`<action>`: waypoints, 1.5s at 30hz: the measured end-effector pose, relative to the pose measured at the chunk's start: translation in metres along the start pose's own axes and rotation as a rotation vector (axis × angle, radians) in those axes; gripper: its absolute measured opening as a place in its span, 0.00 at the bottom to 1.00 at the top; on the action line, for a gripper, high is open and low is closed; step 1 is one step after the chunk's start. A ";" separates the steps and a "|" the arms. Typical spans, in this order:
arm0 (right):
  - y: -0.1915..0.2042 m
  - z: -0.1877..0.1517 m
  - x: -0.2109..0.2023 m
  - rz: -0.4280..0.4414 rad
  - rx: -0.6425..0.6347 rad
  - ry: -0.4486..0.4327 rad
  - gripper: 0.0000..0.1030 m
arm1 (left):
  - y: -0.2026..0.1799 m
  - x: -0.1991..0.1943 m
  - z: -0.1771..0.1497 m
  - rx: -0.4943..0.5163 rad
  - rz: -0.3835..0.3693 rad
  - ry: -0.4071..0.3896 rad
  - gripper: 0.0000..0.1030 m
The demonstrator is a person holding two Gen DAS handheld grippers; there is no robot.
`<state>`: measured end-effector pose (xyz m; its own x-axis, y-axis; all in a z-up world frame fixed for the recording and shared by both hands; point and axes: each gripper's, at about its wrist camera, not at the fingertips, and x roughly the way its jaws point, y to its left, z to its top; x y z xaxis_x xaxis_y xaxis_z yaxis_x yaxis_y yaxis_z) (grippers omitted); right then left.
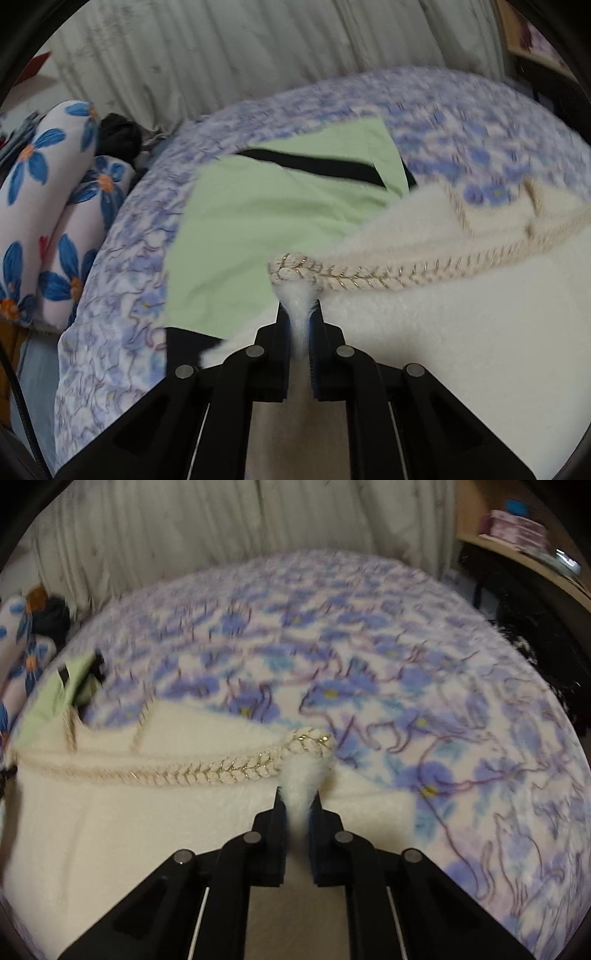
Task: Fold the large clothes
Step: 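Lay the braided hem onto the collar and open both grippers, then withdraw both grippers from the folded cardigan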
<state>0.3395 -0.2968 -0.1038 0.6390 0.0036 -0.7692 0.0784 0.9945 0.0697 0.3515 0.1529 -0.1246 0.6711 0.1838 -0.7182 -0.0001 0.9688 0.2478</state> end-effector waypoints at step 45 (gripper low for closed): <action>0.057 0.004 0.065 -0.190 -0.080 0.075 0.40 | 0.020 0.064 -0.003 -0.240 0.081 0.122 0.17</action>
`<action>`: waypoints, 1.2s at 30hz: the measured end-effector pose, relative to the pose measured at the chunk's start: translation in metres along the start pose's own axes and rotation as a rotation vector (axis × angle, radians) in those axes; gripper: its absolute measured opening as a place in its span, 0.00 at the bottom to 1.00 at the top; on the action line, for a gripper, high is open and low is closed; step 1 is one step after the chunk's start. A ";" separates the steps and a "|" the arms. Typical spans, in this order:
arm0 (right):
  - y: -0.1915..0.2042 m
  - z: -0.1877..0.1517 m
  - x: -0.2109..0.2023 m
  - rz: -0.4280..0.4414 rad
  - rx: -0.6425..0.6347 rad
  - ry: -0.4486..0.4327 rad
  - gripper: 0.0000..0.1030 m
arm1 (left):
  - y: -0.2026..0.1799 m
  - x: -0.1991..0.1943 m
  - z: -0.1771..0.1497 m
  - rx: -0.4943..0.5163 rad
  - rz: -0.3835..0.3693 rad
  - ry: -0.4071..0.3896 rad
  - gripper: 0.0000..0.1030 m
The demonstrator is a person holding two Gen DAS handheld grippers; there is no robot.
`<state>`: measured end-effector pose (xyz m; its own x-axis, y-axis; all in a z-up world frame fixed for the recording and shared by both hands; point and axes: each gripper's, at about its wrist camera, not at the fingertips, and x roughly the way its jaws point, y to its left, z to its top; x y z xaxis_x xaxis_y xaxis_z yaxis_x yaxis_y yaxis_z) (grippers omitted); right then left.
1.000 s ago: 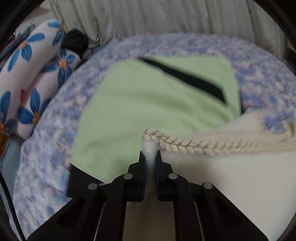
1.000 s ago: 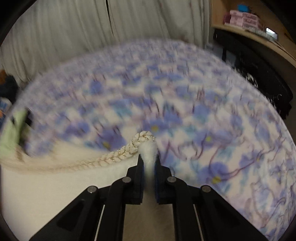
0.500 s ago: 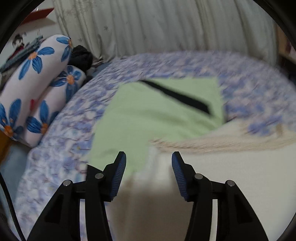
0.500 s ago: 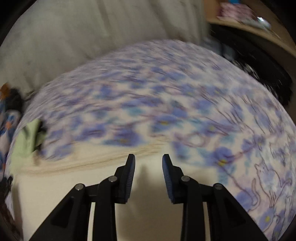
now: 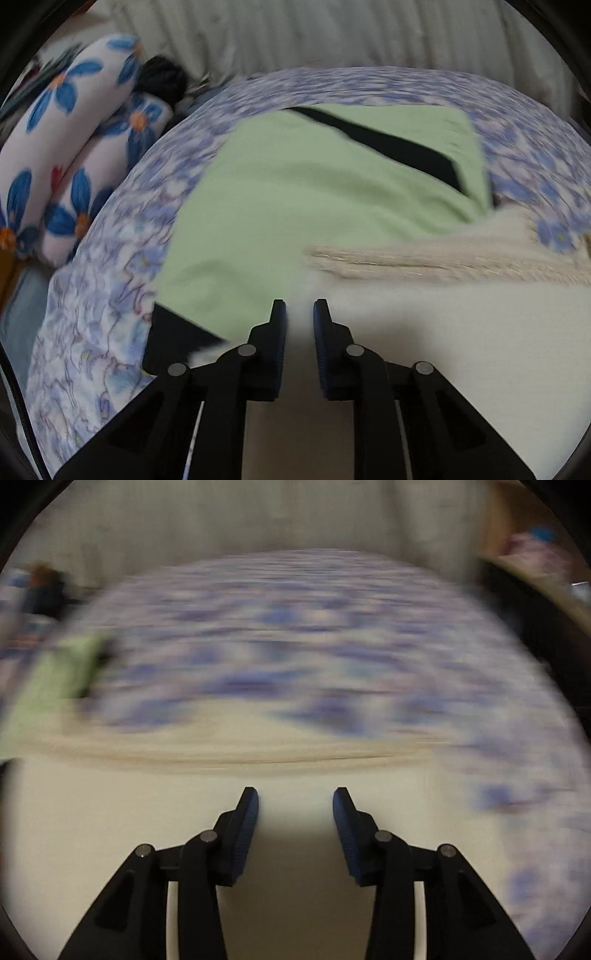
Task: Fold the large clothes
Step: 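Withdraw both grippers from the folded cardigan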
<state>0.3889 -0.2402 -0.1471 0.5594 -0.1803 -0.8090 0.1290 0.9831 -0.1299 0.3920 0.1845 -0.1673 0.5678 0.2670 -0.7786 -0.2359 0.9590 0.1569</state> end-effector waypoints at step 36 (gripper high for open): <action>-0.052 -0.159 -0.123 0.008 0.071 0.031 0.30 | -0.017 -0.143 -0.171 -0.089 -0.139 0.011 0.52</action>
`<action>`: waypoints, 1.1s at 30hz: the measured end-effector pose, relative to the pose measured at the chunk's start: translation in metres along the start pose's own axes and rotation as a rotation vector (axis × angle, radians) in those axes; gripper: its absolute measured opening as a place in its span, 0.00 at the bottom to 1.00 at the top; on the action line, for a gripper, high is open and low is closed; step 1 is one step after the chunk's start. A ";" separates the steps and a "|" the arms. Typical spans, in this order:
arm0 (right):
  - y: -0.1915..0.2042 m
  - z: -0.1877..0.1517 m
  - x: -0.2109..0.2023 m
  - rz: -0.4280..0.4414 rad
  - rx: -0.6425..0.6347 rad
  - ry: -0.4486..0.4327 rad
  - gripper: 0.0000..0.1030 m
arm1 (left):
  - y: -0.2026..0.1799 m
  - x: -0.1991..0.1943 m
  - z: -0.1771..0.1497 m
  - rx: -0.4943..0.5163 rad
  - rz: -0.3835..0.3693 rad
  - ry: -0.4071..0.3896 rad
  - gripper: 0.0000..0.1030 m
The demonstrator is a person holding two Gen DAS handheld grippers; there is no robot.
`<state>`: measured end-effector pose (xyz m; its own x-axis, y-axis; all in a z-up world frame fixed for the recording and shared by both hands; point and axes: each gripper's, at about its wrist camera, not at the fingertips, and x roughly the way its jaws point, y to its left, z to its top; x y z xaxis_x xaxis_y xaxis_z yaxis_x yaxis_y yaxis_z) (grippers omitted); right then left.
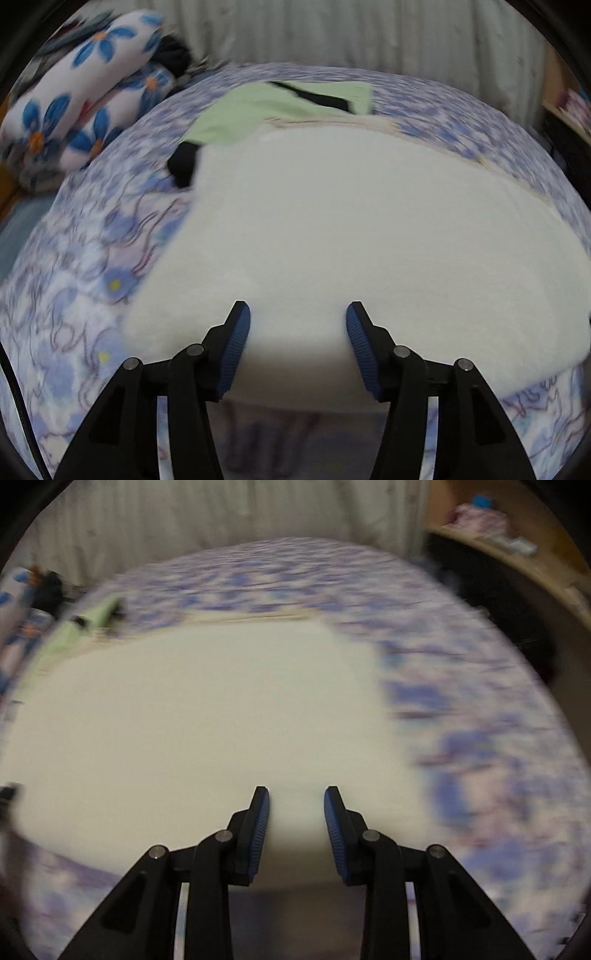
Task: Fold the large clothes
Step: 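Withdraw both grippers from the folded cardigan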
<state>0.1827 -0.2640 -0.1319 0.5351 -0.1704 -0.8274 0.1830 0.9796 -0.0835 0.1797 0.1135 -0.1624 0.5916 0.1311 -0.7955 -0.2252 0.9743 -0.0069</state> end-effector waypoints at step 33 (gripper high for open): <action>0.027 -0.036 -0.117 0.233 0.106 -0.016 0.30 | -0.004 -0.122 -0.014 0.021 -0.061 0.005 0.70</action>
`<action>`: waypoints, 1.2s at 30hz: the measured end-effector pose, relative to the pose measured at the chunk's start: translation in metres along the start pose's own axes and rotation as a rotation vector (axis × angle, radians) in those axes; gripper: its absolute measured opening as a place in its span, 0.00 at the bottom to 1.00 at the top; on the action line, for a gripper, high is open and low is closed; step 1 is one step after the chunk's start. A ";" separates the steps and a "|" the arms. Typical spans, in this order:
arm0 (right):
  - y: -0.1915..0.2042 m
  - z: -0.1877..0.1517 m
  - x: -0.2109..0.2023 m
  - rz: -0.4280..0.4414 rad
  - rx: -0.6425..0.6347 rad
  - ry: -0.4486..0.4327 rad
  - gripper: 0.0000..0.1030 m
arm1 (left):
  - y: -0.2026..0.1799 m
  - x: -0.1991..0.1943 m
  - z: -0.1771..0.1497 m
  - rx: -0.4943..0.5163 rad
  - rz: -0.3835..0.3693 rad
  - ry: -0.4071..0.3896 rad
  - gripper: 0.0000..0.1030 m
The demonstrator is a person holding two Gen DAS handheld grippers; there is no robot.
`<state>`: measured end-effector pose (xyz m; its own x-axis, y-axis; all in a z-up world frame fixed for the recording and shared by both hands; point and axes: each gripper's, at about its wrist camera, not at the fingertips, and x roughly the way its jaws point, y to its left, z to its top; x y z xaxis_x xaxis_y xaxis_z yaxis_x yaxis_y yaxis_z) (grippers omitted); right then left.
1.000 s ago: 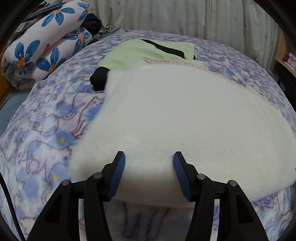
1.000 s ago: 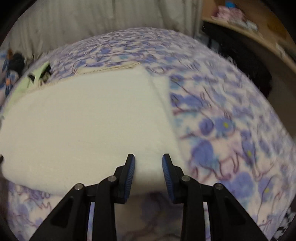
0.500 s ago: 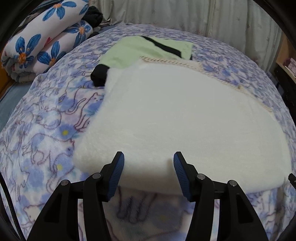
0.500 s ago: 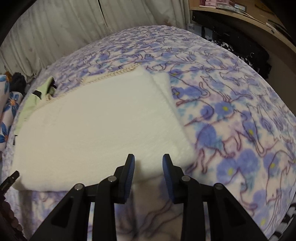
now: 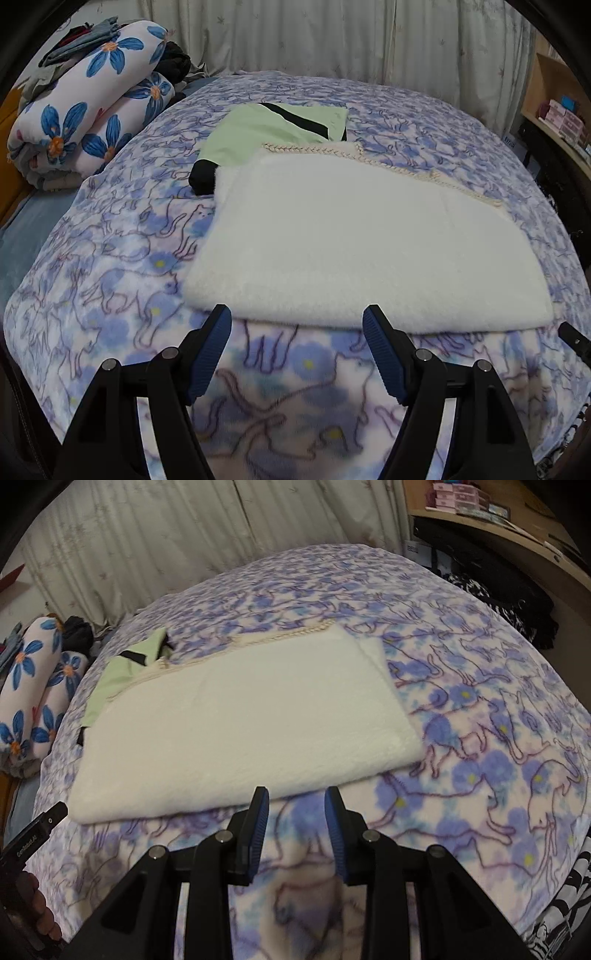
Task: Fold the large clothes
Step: 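Withdraw both grippers from the folded cardigan, then grasp the edge of the folded cardigan with the left gripper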
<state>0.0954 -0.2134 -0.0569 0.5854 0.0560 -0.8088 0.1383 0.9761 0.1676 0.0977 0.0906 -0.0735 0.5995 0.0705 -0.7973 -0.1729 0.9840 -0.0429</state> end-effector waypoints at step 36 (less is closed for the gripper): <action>0.097 0.009 0.083 0.123 -0.166 -0.037 0.41 | 0.054 0.159 0.006 -0.489 -0.367 -0.028 0.79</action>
<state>0.1645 -0.1157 -0.1030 0.6191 0.1724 -0.7662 -0.0678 0.9837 0.1666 0.1886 0.1556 -0.1990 0.7069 -0.2484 -0.6622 -0.2855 0.7564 -0.5885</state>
